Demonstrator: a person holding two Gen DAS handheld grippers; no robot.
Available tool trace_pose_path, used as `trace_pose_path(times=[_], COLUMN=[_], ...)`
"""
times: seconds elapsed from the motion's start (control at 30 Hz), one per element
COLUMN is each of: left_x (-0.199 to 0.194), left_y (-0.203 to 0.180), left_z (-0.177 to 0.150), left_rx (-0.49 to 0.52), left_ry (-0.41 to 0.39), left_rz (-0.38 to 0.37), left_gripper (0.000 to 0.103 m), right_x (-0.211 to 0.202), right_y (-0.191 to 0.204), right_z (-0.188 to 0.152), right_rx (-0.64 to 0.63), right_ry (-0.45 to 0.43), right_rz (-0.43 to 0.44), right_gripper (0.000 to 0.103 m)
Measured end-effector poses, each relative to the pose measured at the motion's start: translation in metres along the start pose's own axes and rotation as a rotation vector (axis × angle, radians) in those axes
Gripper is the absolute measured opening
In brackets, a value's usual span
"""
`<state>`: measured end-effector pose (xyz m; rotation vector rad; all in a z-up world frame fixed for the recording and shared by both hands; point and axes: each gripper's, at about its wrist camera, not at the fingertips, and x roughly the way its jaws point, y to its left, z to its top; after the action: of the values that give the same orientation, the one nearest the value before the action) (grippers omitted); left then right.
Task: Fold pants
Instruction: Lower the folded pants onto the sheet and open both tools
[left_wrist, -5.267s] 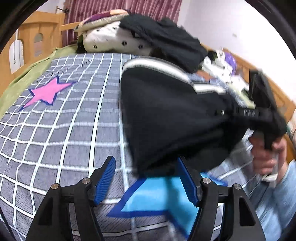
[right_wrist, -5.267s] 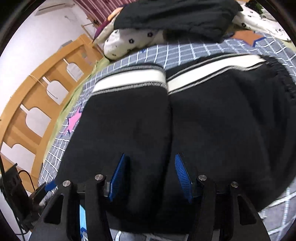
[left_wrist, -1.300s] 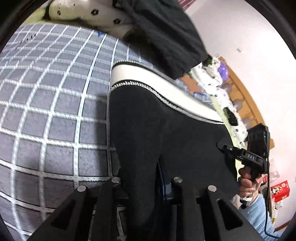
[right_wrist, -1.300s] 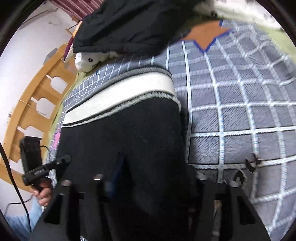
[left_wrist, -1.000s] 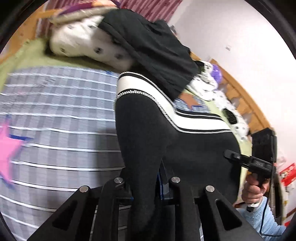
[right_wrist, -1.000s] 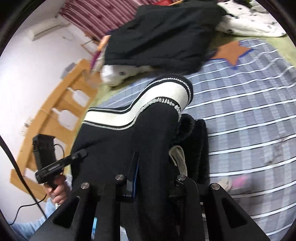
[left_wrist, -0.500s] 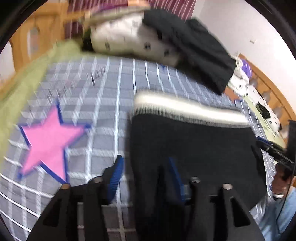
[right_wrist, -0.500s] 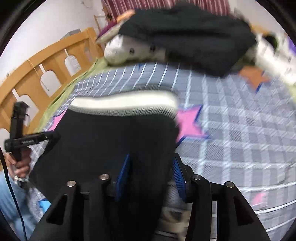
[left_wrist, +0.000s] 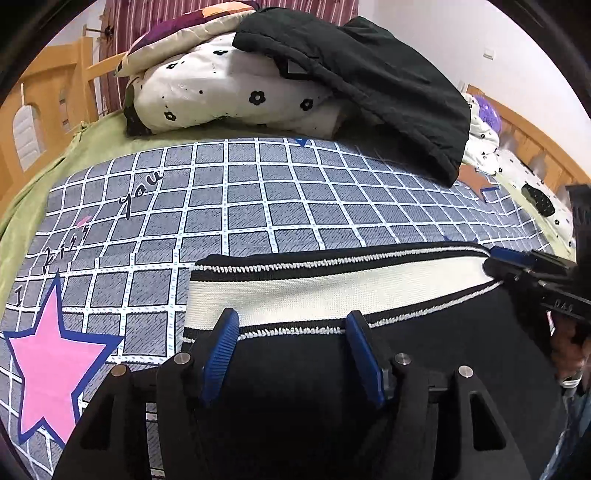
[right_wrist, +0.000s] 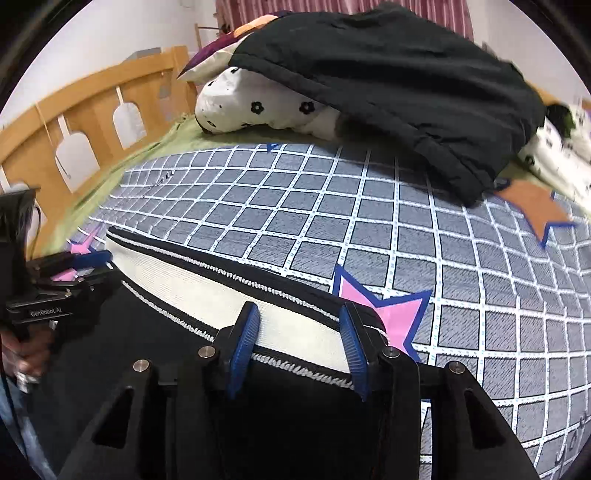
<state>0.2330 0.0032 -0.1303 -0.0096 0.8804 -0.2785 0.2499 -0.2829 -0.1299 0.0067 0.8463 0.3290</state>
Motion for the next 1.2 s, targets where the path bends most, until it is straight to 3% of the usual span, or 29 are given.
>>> trace_pose_path(times=[0.3, 0.4, 0.47, 0.63, 0.7, 0.8, 0.9, 0.97, 1.2], left_x=[-0.019, -0.034, -0.049, -0.089, -0.105, -0.128, -0.145, -0.154, -0.143], left_y=[-0.019, -0.029, -0.039, -0.051, -0.04, -0.011, 0.011, 0.011, -0.011], left_z=[-0.01, -0.028, -0.052, -0.115, -0.129, -0.139, -0.161, -0.175, -0.2], left_rx=[0.034, 0.054, 0.059, 0.094, 0.054, -0.051, -0.098, -0.051, 0.173], left_ry=[0.032, 0.09, 0.1, 0.008, -0.007, 0.008, 0.044, 0.044, 0.056], left_rz=[0.07, -0.034, -0.053, 0.077, 0.11, 0.085, -0.015, -0.036, 0.151], left_gripper=[0.061, 0.061, 0.061, 0.063, 0.064, 0.064, 0.062, 0.062, 0.062], right_x=[-0.016, -0.044, -0.06, -0.087, -0.099, -0.114, -0.129, -0.138, -0.167], right_y=[0.009, 0.021, 0.037, 0.065, 0.067, 0.063, 0.056, 0.052, 0.053], right_z=[-0.005, -0.019, -0.037, -0.093, -0.109, -0.128, -0.141, -0.15, -0.173], right_rx=[-0.002, 0.004, -0.037, -0.104, -0.089, -0.039, 0.021, 0.07, 0.126], right_ry=[-0.005, -0.021, -0.015, -0.022, -0.031, -0.015, -0.008, 0.002, -0.036], right_rz=[-0.038, -0.032, -0.024, -0.074, -0.083, -0.072, -0.084, -0.096, -0.113], right_gripper=[0.044, 0.044, 0.044, 0.044, 0.044, 0.044, 0.044, 0.044, 0.044])
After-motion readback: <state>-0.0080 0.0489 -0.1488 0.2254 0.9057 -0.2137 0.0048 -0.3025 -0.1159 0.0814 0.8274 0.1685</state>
